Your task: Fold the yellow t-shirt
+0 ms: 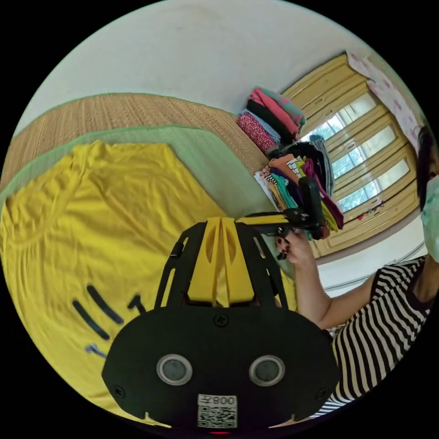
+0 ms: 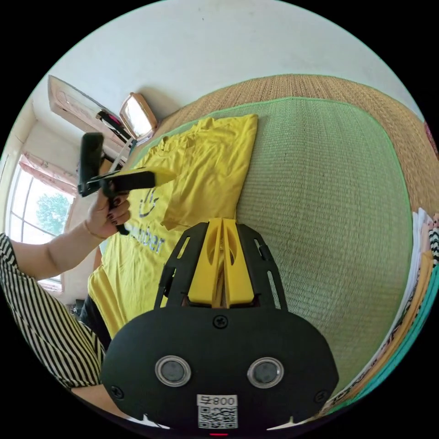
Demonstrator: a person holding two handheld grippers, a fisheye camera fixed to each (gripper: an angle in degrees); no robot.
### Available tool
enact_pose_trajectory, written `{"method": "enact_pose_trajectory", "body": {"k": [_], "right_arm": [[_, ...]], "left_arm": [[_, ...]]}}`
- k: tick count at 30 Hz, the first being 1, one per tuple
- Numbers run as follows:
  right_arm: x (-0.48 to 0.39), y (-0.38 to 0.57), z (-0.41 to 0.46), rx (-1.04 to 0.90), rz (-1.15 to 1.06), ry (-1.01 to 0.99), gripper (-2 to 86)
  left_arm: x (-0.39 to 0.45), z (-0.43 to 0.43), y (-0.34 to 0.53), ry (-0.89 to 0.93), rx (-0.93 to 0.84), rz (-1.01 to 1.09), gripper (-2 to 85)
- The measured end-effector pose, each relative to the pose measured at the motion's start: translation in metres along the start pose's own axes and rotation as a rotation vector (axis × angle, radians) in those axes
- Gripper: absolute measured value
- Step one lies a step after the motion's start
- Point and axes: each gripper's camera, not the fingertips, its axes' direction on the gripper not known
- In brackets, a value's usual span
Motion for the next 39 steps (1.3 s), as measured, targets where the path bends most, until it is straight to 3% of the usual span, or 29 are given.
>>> {"method": "enact_pose_trajectory", "body": {"k": [6, 13, 19, 26, 39], "right_arm": [[-0.02, 0.016, -0.013, 0.063, -0.014, 0.11, 0.1], [-0.035, 0.001, -0.047, 0.165, -0.004, 0.0, 0.1], [-0.111, -0.031, -0.006, 0.096, -0.082, -0.084, 0.2], [-0.228, -0.09, 0.089, -0.081, -0.264, -0.152, 0.6], [-0.471, -0.211, 0.285, -0.286, -0.639, -0.069, 5.7]], "left_arm": [[-0.019, -0.108, 0.131, -0.045, 0.138, -0.261, 0.6], [-0.047, -0.262, 0.29, -0.372, 0.524, -0.681, 3.7], [-0.083, -0.32, 0.366, -0.382, 0.732, -0.88, 8.3], [-0.106, -0.354, 0.412, -0.418, 0.791, -0.914, 8.7], [-0.122, -0.405, 0.477, -0.229, 0.924, -0.829, 1.3]]}}
